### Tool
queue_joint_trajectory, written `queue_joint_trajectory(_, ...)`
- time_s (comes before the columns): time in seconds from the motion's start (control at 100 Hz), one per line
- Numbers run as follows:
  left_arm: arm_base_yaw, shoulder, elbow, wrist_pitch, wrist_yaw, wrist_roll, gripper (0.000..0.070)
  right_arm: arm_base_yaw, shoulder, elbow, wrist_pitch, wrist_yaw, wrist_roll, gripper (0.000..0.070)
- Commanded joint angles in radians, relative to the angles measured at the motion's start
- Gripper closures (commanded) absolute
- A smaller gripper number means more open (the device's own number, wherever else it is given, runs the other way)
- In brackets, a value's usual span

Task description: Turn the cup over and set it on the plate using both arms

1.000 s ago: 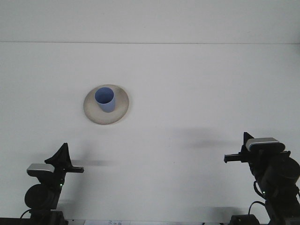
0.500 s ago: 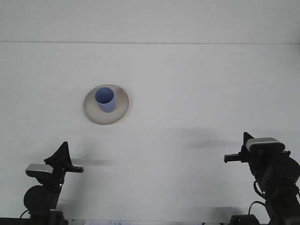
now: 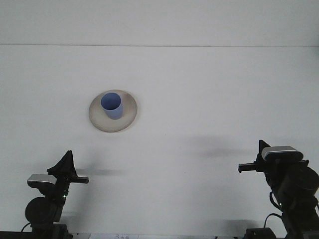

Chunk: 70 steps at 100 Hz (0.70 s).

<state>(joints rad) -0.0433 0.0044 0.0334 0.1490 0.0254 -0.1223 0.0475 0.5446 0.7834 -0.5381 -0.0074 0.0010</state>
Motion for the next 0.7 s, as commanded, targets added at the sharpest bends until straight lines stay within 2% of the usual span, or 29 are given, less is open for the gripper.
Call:
queue_joint_trajectory(0.0,0.0,-0.001,-0.019,0.01,0.001,-0.006,0.0685,0.003,-0.019,-0.024,0.054,0.032,0.002,0.07)
queue_joint_trajectory(0.09,0.0,-0.001,-0.019,0.01,0.001,-0.006,0.0685,0.003,-0.069,-0.11,0.195,0.061,-0.006,0.07)
queue_joint_trajectory(0.34,0.0,-0.001,-0.019,0.01,0.001,-0.006,0.0685,-0.003,-0.3,-0.481,0.641,0.061,-0.005,0.07)
queue_joint_trajectory(0.6,0.0,-0.001,-0.019,0.01,0.001,-0.006,0.0685,-0.004,-0.547,-0.729,0.668,0.061,-0.002,0.07)
queue_joint_trajectory(0.69,0.0,-0.001,-0.019,0.009,0.001,-0.006,0.0685,-0.01,-0.544,-0.771,0.679,0.06,0.003,0.07)
